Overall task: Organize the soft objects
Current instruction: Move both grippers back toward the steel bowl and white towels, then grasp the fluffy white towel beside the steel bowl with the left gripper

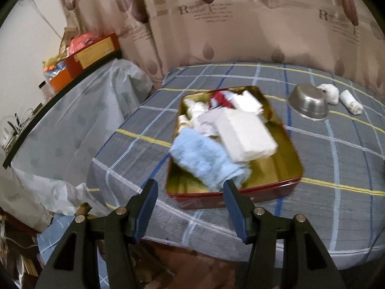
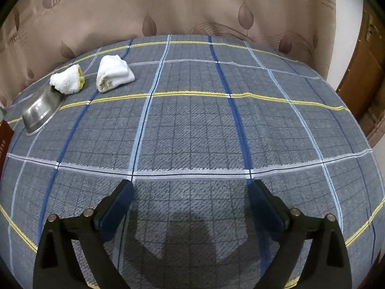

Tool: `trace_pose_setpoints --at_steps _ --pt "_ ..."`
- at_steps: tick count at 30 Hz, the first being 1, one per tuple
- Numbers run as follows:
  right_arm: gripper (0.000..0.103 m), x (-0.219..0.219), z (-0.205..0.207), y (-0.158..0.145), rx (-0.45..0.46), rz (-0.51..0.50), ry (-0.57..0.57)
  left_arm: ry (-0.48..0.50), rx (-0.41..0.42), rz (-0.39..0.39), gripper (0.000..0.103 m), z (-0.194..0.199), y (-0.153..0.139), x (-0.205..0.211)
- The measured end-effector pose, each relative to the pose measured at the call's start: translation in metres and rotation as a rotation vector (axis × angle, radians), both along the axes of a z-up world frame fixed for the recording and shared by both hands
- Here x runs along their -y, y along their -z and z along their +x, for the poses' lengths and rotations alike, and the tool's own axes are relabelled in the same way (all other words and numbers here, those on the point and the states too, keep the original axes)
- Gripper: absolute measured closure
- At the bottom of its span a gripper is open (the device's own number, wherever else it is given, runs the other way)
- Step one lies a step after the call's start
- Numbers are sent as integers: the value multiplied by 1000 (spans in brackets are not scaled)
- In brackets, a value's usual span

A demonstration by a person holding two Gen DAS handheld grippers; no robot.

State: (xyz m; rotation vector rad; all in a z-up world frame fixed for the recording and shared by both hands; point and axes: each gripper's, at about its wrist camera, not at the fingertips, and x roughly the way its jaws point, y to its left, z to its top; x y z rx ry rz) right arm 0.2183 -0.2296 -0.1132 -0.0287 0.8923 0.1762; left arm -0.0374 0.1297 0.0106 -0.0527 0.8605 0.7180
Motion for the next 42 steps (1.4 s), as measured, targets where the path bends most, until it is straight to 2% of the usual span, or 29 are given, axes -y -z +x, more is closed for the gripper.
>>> trace_pose_setpoints --at_steps 5,9,14,17,20,22,23,25,29,33,38,42 --pt "4 0 -1 1 -3 13 -14 92 9 -3 45 26 -11 26" --pt "3 0 -1 2 -4 24 -25 218 -7 22 45 64 -17 58" --pt "2 2 -1 1 1 60 -46 466 -41 -67 45 132 -19 94" --pt "2 5 -1 0 5 97 -56 582 -54 -121 45 179 -21 108" --pt "2 8 -2 -1 10 130 -64 696 -91 -141 45 226 -19 119" --pt "2 9 -2 -2 12 150 -72 774 -152 -100 45 261 -12 127" --pt "2 10 -2 -2 13 158 -75 807 -200 -54 45 281 -5 131" --pt "2 11 -2 -3 15 175 -84 853 -239 -19 45 304 2 135" --pt "2 12 -2 -3 18 200 -95 915 -289 -33 45 346 13 131" --pt "2 12 -2 -3 19 216 -107 949 -339 -75 45 372 26 124" --pt "2 12 -3 -4 20 226 -116 953 -416 -46 45 394 48 116" --pt "2 11 -3 -4 20 227 -117 938 -447 -74 45 410 58 108"
